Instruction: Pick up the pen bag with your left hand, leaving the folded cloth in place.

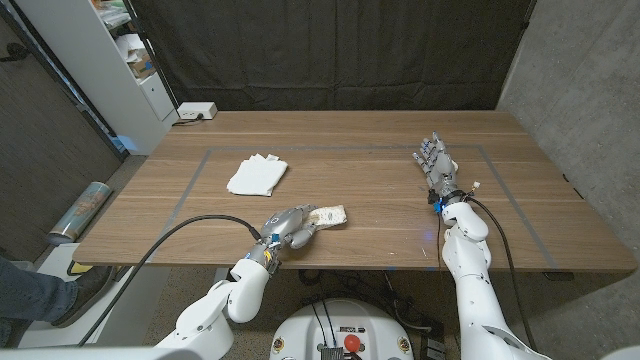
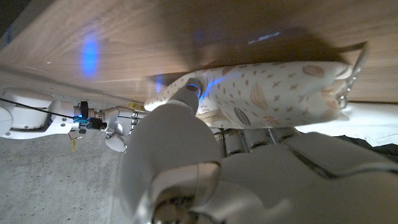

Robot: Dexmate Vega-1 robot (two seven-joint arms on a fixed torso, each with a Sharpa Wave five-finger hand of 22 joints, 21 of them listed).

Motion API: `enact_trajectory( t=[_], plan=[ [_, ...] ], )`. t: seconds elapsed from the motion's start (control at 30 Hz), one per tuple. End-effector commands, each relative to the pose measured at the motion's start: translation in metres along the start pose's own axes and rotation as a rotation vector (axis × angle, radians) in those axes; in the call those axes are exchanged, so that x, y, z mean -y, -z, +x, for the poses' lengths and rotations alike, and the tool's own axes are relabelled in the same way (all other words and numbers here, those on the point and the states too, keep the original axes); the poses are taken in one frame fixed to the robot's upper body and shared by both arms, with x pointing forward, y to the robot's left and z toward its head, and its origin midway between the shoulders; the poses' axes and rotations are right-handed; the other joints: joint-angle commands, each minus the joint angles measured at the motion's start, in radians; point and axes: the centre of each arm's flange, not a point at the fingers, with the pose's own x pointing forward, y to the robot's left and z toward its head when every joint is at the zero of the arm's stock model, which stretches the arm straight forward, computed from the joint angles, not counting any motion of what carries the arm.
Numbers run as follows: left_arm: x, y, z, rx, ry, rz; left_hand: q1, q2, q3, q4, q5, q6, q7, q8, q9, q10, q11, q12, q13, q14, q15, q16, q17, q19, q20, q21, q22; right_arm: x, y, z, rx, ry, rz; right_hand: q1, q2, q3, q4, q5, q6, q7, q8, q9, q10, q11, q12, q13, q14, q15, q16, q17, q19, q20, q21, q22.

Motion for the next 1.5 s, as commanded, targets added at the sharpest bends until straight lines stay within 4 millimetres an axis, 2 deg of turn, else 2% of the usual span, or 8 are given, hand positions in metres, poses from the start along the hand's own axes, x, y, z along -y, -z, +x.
enact_trajectory(
  t=[0.03,0.4,0.43,0.47,0.57,0.7,1.0,1.5],
  plan=[
    [-0.004,0.002,0.000,-0.019,-0.045,-0.008,0.049,0.013,0.026,-0.003,0.015,0.029,0.000,0.017,0.009,0.029,-0.001,0.014,0.010,0.035,-0.009,0.018,0.011,0.245,0.056,0.022,0.014,-0.003,0.000,0.004,-0.005,-0.007,-0.002,0.005,0.010,-0.005,0.001,0.006,0.004,-0.001,-0.003,0.005,0.001,0.005,0.001,0.005,0.004,0.001,0.005,0.000,0.011,0.002,-0.002,0.005],
    [-0.010,-0.001,0.000,-0.021,-0.082,-0.011,0.138,0.025,0.072,0.001,0.028,0.129,-0.011,0.061,0.025,0.117,-0.033,0.050,0.031,0.125,-0.042,0.051,0.039,0.296,0.006,0.073,0.020,-0.003,-0.002,0.005,-0.007,-0.010,-0.005,0.005,0.011,-0.006,0.001,0.006,0.004,-0.001,-0.003,0.005,0.001,0.003,0.001,0.005,0.004,0.001,0.005,0.000,0.012,0.002,-0.003,0.005],
    [-0.010,-0.001,0.000,-0.018,-0.079,-0.012,0.141,0.025,0.073,0.002,0.028,0.133,-0.012,0.063,0.027,0.121,-0.031,0.052,0.032,0.137,-0.044,0.057,0.043,0.300,0.003,0.078,0.021,-0.003,-0.002,0.005,-0.006,-0.010,-0.005,0.005,0.011,-0.006,0.001,0.007,0.003,-0.001,-0.003,0.005,0.001,0.004,0.001,0.005,0.004,0.001,0.005,0.000,0.013,0.002,-0.004,0.005],
    [-0.011,-0.001,0.000,-0.018,-0.081,-0.011,0.144,0.024,0.073,0.005,0.028,0.136,-0.012,0.065,0.029,0.130,-0.005,0.056,0.036,0.141,-0.047,0.061,0.049,0.301,0.001,0.083,0.022,-0.003,-0.003,0.005,-0.006,-0.010,-0.005,0.005,0.011,-0.006,0.001,0.007,0.003,0.000,-0.003,0.005,0.001,0.004,0.001,0.005,0.005,0.001,0.005,0.000,0.012,0.003,-0.004,0.005],
    [-0.013,-0.002,0.001,-0.016,-0.088,-0.010,0.158,0.026,0.081,0.004,0.030,0.154,-0.018,0.073,0.033,0.136,-0.001,0.059,0.041,0.153,-0.052,0.065,0.056,0.305,-0.005,0.094,0.024,-0.003,-0.004,0.005,-0.005,-0.011,-0.006,0.005,0.011,-0.006,0.001,0.007,0.003,0.000,-0.003,0.005,0.002,0.004,0.001,0.005,0.004,0.000,0.005,0.000,0.013,0.002,-0.004,0.005],
    [-0.014,-0.002,0.000,-0.013,-0.104,-0.016,0.173,0.026,0.088,0.003,0.032,0.173,-0.023,0.081,0.039,0.158,-0.011,0.069,0.049,0.166,-0.057,0.069,0.065,0.305,-0.013,0.106,0.026,-0.002,-0.005,0.005,-0.002,-0.012,-0.005,0.005,0.012,-0.007,0.001,0.007,0.004,0.000,-0.003,0.005,0.002,0.004,0.001,0.005,0.005,0.000,0.005,0.000,0.013,0.002,-0.005,0.005],
    [-0.020,-0.004,-0.002,-0.019,-0.126,-0.011,0.206,0.021,0.101,-0.001,0.035,0.205,-0.016,0.098,0.051,0.184,-0.012,0.082,0.065,0.195,-0.082,0.077,0.080,0.309,-0.037,0.132,0.029,-0.002,-0.005,0.003,0.000,-0.011,-0.005,0.005,0.012,-0.008,0.001,0.007,0.005,0.000,-0.002,0.005,0.003,0.003,0.001,0.005,0.005,0.001,0.005,0.000,0.014,0.002,-0.006,0.006],
    [-0.028,-0.003,-0.006,-0.014,-0.154,-0.017,0.211,0.026,0.110,0.010,0.039,0.210,-0.018,0.102,0.059,0.184,-0.009,0.084,0.075,0.195,-0.067,0.069,0.083,0.296,-0.031,0.145,0.031,-0.005,-0.006,-0.002,0.006,-0.010,-0.007,0.005,0.013,-0.009,0.000,0.007,0.006,0.000,-0.002,0.005,0.003,0.005,0.002,0.005,0.006,0.001,0.005,0.001,0.015,0.001,-0.008,0.006]
  ],
)
